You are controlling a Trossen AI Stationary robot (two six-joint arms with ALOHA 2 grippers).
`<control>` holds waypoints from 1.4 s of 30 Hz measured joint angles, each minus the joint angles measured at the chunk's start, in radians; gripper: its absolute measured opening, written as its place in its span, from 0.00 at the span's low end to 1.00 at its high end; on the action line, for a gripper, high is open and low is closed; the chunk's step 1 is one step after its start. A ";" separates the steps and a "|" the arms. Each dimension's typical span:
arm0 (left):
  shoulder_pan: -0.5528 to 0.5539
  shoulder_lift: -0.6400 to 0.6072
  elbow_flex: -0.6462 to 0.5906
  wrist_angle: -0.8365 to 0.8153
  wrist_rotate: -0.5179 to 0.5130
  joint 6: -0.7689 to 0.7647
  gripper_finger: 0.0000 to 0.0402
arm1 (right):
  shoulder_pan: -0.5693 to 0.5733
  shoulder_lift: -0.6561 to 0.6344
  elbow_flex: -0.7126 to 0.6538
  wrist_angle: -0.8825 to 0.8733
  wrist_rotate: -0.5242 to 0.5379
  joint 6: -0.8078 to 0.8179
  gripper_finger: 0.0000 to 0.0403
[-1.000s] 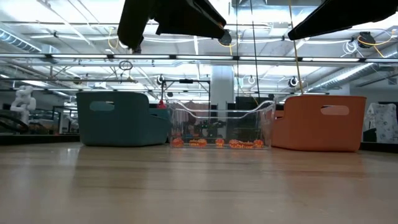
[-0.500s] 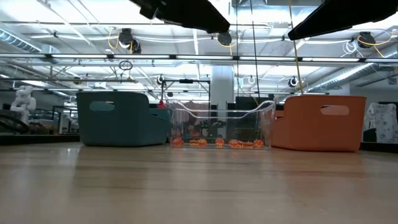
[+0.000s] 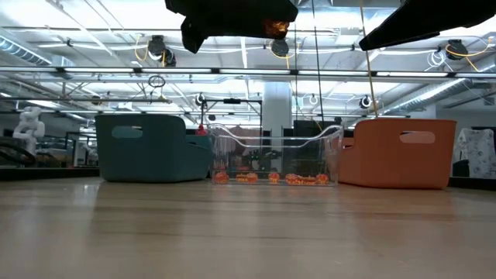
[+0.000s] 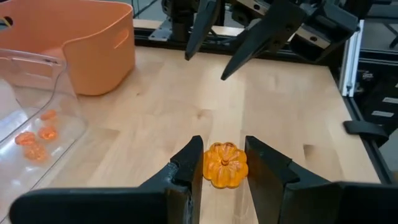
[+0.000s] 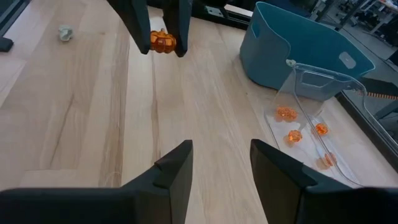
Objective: Sort Halloween decoration
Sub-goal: Put the orange pumpkin toy into the transparent bin
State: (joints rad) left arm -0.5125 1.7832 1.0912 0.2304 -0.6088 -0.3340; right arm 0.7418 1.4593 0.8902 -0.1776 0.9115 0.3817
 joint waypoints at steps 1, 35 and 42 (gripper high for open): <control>0.000 0.000 0.000 0.001 0.003 0.000 0.24 | 0.000 0.000 0.000 0.000 0.000 0.000 0.36; 0.537 -0.021 0.319 -0.698 0.361 0.169 0.24 | 0.000 -0.001 -0.103 -0.163 -0.049 0.179 0.36; 0.694 0.010 0.319 -0.690 0.425 0.184 0.24 | -0.001 -0.001 -0.103 -0.119 -0.019 0.125 0.36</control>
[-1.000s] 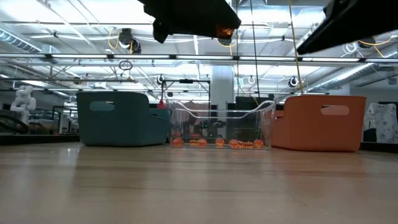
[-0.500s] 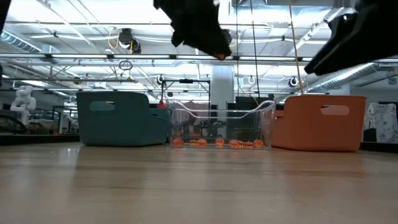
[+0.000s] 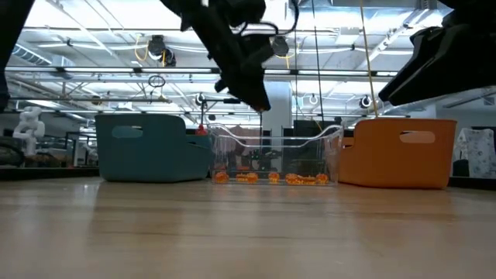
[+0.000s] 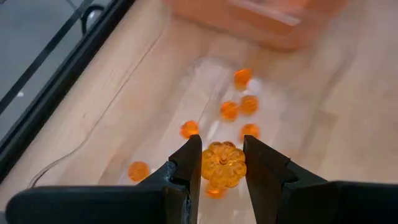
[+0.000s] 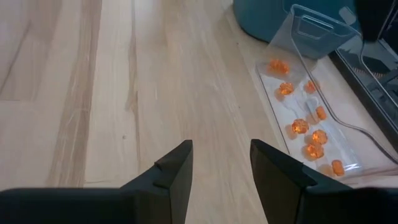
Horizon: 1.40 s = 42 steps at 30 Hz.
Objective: Sort Halloween decoration
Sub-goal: Put the orange pumpkin toy into the transparent bin, then put the white skull toy into the blue bin
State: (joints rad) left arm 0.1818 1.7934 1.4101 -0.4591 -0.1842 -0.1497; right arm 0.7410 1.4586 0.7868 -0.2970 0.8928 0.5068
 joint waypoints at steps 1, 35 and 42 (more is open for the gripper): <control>0.013 0.013 0.000 0.001 0.002 0.003 0.24 | 0.000 0.000 0.000 0.002 0.000 -0.004 0.36; -0.008 0.102 0.002 0.020 -0.038 -0.075 0.55 | 0.000 0.001 0.000 0.038 -0.007 0.004 0.36; -0.246 -0.038 0.005 -0.047 -0.151 -0.080 0.56 | 0.000 0.001 0.000 0.039 -0.008 0.014 0.36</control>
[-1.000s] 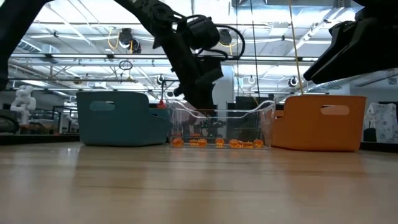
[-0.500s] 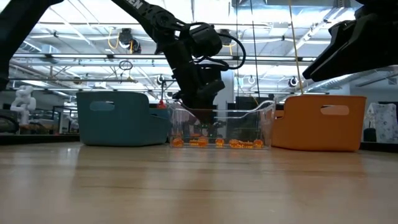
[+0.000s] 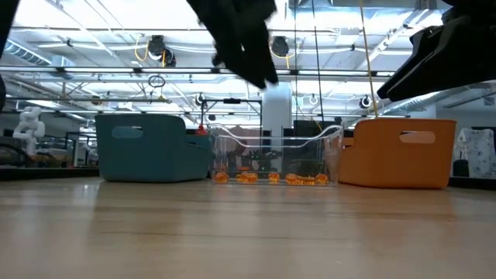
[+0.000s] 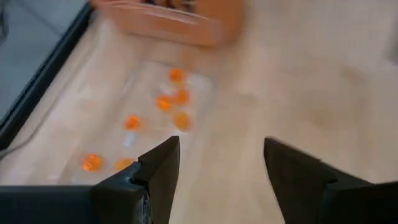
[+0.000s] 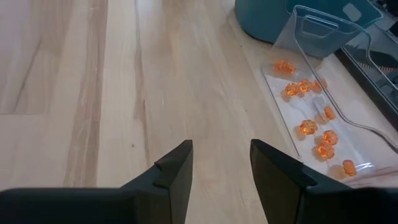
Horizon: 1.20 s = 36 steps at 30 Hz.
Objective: Sort Halloween decoration
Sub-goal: Put the white skull toy into the blue bin
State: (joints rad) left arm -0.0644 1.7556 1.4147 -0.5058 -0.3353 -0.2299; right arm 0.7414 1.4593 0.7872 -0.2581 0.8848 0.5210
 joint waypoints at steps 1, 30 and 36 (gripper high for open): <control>-0.051 -0.014 0.000 -0.026 -0.032 0.000 0.56 | 0.000 0.000 0.000 -0.001 -0.001 0.007 0.36; -0.858 -0.001 -0.267 0.053 -0.377 -0.691 0.56 | 0.000 0.000 0.000 0.175 -0.029 0.068 0.36; -0.927 0.061 -0.266 0.110 -0.378 -0.708 0.56 | 0.000 0.000 0.000 0.176 -0.026 0.066 0.36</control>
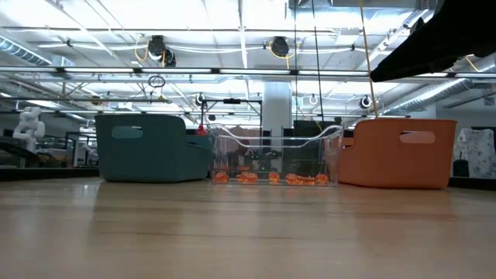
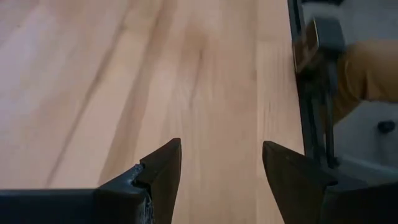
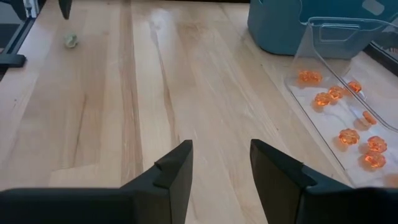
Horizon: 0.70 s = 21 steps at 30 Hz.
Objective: Sort Halloween decoration
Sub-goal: Put the white skull toy into the blue bin
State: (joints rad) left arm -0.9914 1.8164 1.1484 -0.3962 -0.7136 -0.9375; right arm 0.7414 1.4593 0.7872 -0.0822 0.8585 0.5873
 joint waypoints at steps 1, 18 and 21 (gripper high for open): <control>-0.012 0.012 0.000 0.000 0.000 0.000 0.56 | 0.000 0.000 0.000 0.000 0.000 0.000 0.36; -0.118 0.120 0.000 -0.085 0.006 -0.201 0.56 | 0.000 0.000 0.000 0.000 0.000 0.003 0.36; -0.125 0.142 0.000 -0.096 0.006 -0.208 0.56 | 0.000 0.000 0.000 0.000 0.000 0.003 0.36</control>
State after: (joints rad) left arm -1.1160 1.9582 1.1484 -0.4919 -0.7078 -1.1454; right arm 0.7414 1.4593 0.7872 -0.0826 0.8585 0.5903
